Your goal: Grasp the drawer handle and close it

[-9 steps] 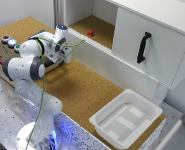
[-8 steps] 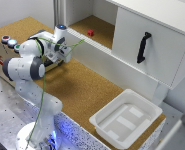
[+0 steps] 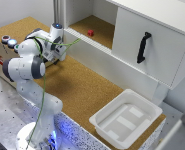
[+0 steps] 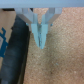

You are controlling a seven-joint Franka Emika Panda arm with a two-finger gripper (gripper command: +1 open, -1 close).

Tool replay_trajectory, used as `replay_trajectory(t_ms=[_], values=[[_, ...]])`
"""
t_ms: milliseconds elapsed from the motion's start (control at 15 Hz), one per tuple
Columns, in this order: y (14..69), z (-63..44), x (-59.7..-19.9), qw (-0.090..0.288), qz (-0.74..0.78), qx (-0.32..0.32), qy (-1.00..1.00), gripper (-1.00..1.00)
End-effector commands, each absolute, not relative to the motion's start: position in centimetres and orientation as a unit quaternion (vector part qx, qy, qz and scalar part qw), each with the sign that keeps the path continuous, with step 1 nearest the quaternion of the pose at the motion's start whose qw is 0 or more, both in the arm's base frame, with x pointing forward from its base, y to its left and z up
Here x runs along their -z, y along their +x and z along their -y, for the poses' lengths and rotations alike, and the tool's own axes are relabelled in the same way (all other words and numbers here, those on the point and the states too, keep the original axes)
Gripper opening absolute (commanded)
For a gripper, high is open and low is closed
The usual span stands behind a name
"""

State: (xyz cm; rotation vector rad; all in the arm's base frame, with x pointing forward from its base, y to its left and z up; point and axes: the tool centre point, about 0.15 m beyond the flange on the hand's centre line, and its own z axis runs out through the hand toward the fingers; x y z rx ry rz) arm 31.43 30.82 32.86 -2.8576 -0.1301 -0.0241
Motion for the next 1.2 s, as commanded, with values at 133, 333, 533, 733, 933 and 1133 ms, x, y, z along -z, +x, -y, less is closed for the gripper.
replay_trajectory(t_ms=[133, 333, 533, 733, 933, 1133], values=[[32.3, -24.3, -35.3, 0.111, -0.059, 0.015, -0.992, -1.00], [31.2, -18.7, -37.8, 0.071, -0.122, 0.024, -0.990, 1.00], [30.2, -15.4, -39.5, 0.064, -0.143, 0.018, -0.987, 1.00], [29.8, -12.8, -41.6, 0.083, -0.166, 0.027, -0.982, 1.00], [29.7, -11.9, -43.0, 0.095, -0.165, 0.033, -0.981, 1.00], [29.7, -11.9, -43.0, 0.095, -0.165, 0.033, -0.981, 1.00]])
